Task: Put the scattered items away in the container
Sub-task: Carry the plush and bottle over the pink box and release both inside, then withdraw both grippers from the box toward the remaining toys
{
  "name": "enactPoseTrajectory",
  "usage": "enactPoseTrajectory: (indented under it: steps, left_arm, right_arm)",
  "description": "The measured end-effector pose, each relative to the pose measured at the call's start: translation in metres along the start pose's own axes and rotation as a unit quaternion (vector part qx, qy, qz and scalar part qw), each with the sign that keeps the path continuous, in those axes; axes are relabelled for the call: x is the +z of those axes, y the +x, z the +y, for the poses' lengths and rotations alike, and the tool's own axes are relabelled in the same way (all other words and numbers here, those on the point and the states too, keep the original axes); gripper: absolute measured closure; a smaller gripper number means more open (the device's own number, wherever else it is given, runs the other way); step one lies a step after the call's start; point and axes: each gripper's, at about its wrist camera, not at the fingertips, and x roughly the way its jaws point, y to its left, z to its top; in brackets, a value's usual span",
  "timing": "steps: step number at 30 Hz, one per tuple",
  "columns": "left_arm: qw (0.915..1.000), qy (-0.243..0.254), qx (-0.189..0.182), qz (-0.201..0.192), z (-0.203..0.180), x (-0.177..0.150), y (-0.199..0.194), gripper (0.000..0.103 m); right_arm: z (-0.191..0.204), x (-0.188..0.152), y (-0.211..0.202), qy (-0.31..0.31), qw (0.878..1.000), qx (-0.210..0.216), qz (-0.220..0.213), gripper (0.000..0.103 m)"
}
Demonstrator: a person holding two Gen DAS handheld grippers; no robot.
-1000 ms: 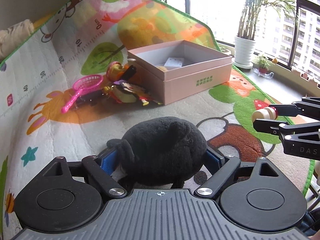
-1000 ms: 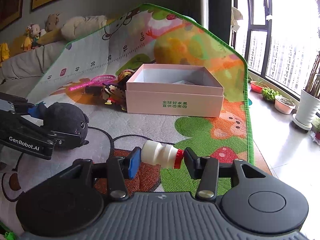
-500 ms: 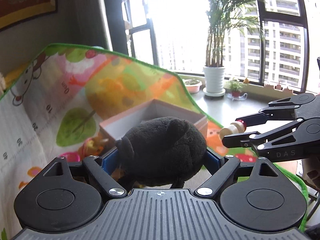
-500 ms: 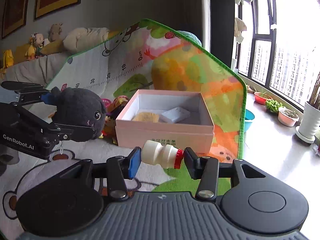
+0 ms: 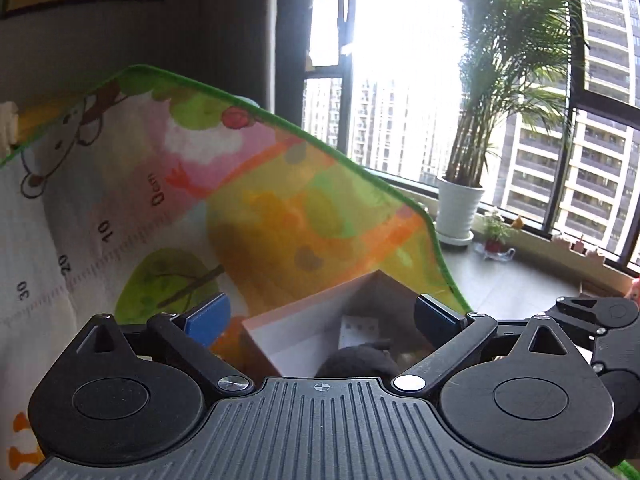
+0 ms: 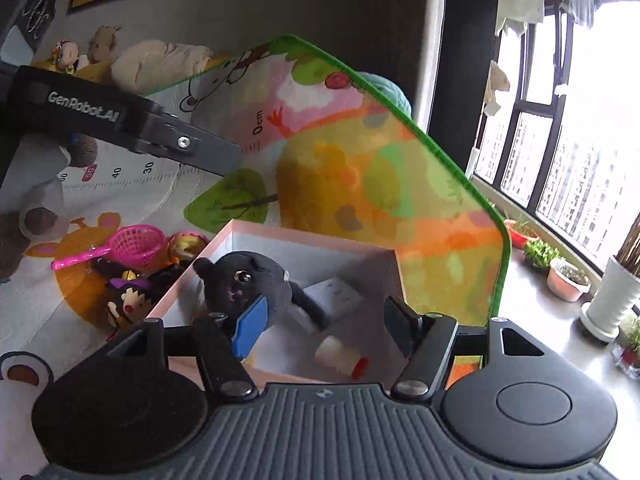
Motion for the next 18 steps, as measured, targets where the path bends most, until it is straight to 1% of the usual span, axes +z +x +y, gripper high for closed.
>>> enactPoseTrajectory:
  steps: [2,4,6,9,10,12,14,15,18]
  left_arm:
    - [0.9996,0.004,0.026,0.007,0.004,-0.019,-0.012,0.001]
    - [0.999,-0.002,0.039,0.021,0.01,-0.04,-0.024,0.001]
    - [0.9983,-0.007,0.045,0.036,0.014,-0.063,-0.035,0.001]
    - [0.9962,-0.004,0.072,0.047,0.015,-0.096,-0.056,0.0]
    - [0.9953,-0.001,0.082,0.05,0.015,-0.105,-0.061,0.0]
    - [0.9927,0.0,0.106,0.057,0.017,-0.121,-0.072,0.0]
    - [0.989,-0.009,0.133,0.065,0.023,-0.131,-0.081,0.0]
    - [0.9871,-0.019,0.143,0.069,0.028,-0.134,-0.085,0.0]
    - [0.9833,-0.059,0.158,0.068,0.047,-0.142,-0.097,0.0]
  right_arm:
    - [0.004,-0.006,0.004,0.015,1.0,0.013,0.02,0.037]
    - [0.011,-0.01,0.007,0.021,0.999,0.014,0.029,0.037]
    - [0.02,-0.015,0.007,0.017,0.999,0.014,0.035,0.036]
    - [0.043,-0.024,0.005,0.002,0.998,0.028,0.047,0.037]
    - [0.054,-0.026,0.004,-0.009,0.998,0.035,0.05,0.039]
    - [0.078,-0.031,0.003,-0.031,0.997,0.047,0.052,0.057]
    - [0.104,-0.035,0.0,-0.062,0.996,0.05,0.039,0.061]
    - [0.117,-0.036,-0.001,-0.083,0.995,0.048,0.032,0.061]
    - [0.156,-0.039,0.001,-0.15,0.988,0.042,0.011,0.061]
